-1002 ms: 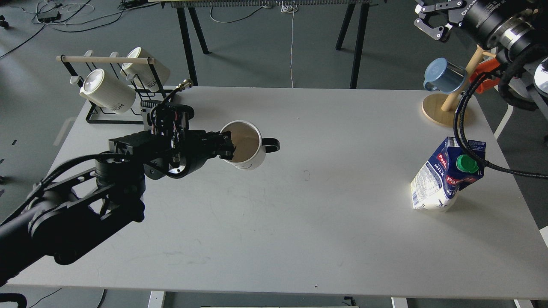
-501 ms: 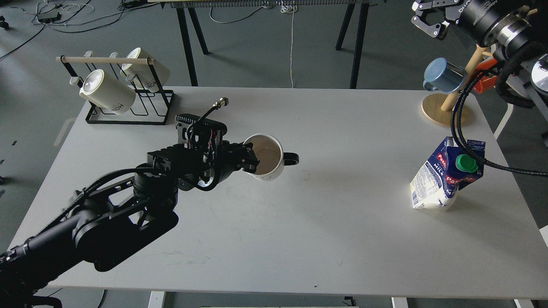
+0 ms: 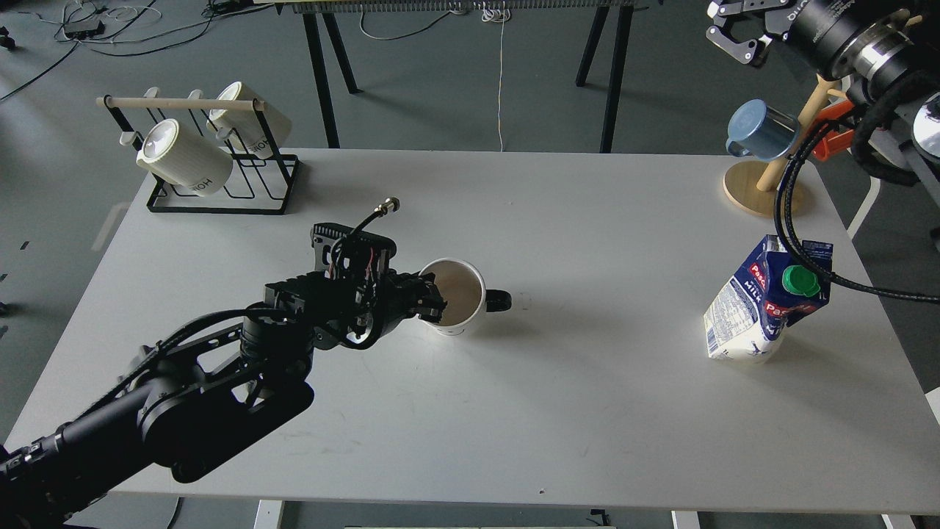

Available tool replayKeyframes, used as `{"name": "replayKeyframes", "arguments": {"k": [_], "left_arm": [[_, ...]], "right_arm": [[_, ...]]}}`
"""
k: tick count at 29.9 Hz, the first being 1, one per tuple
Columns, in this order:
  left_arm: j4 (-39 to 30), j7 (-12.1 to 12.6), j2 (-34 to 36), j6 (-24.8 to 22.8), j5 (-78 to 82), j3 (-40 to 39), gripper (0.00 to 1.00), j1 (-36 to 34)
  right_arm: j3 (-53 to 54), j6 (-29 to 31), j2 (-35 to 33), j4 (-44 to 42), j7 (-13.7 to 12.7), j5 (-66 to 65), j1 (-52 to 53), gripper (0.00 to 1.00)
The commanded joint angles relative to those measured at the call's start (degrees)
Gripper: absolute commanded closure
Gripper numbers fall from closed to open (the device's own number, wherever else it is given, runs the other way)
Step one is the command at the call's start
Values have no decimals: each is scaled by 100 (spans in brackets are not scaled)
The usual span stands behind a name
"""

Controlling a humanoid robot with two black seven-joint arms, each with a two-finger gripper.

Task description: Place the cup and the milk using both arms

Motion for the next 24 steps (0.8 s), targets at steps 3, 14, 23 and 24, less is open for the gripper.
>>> {"name": "replayKeyframes", "arguments": {"k": [3, 14, 23, 24], "left_arm": [[29, 0, -94, 0, -1, -18, 79, 4], [-32, 0, -200, 0, -1, -149, 14, -31], [-94, -198, -200, 0, -45, -1607, 1, -22], [-94, -286, -200, 0, -62, -1783, 1, -14]], "right_arm": [[-5, -8, 0, 0, 0, 2, 0, 2], [21, 1, 9, -27, 9, 2, -9, 2], [205, 10, -88, 158, 0, 28, -79, 2], [249, 27, -123, 167, 0, 37, -105, 2]]}}
